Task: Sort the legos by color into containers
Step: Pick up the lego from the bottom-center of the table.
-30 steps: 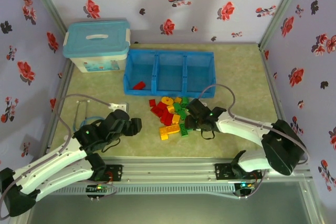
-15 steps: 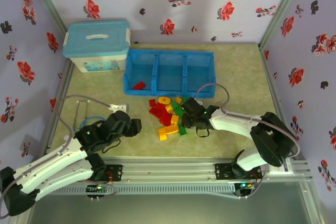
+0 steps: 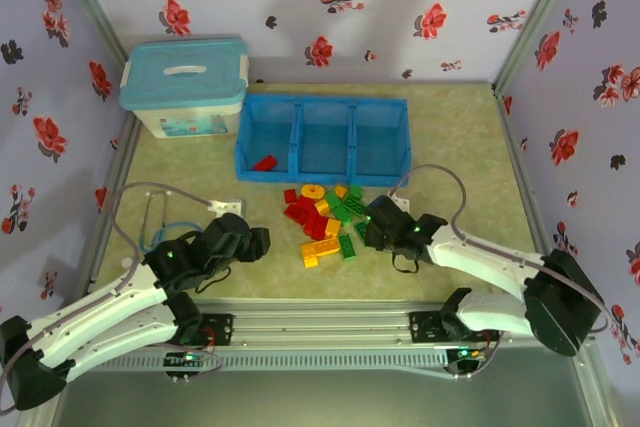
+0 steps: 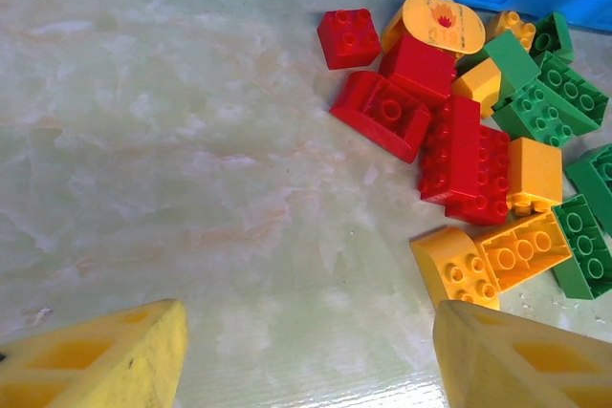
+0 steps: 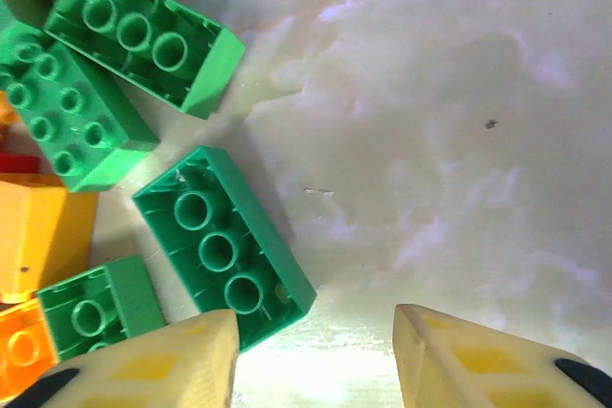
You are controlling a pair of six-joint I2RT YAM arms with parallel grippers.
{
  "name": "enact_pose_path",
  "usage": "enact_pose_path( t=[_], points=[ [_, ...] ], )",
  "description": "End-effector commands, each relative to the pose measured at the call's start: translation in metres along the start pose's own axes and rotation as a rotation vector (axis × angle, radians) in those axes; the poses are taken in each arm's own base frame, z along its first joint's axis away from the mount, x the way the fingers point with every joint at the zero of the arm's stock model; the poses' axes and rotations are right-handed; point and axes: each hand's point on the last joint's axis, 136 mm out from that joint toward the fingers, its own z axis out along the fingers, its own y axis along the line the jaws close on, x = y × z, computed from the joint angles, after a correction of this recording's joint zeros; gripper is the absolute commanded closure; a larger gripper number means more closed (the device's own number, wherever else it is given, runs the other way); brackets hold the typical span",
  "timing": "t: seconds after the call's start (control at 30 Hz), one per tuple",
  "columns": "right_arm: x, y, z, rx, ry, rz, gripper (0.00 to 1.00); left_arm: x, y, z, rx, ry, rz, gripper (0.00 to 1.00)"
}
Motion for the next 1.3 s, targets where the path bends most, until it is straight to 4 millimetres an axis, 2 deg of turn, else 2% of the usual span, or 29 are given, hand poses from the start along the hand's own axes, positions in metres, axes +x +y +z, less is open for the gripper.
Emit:
enact_pose_path(
  t=[0.0,0.13,0.43,0.7,0.9,1.0,1.07,1.27],
  points=[
    [-0.002,-0.003,-0.007,0.004,-0.012,-0.048,0.46,-0.004,-0.001,0.0,-0.007,-0.022,-0.011,0.32],
    [-0.004,0.007,-0.004,0.005,0.027,-0.118,0.39,-0.004,-0.003,-0.001,-0.008,-0.02,-0.004,0.32],
    [0.005,0.023,0.02,0.018,0.129,-0.189,0.39,0.0,0.001,-0.002,-0.022,-0.018,0.002,0.32],
    [0.011,0.018,0.036,0.066,0.162,-0.194,0.4,0.001,0.004,0.0,-0.034,-0.023,0.008,0.32],
    [0.011,0.02,0.044,0.073,0.166,-0.2,0.48,0.004,0.006,0.002,-0.039,-0.018,0.01,0.32],
    [0.01,0.024,0.043,0.057,0.165,-0.199,0.63,0.004,0.006,0.002,-0.041,-0.017,0.014,0.32],
    [0.01,0.025,0.041,0.053,0.166,-0.204,0.7,0.005,0.006,0.003,-0.042,-0.015,0.015,0.31],
    [0.009,0.022,0.031,0.062,0.158,-0.209,0.76,0.005,0.006,0.004,-0.042,-0.015,0.018,0.32]
  ],
)
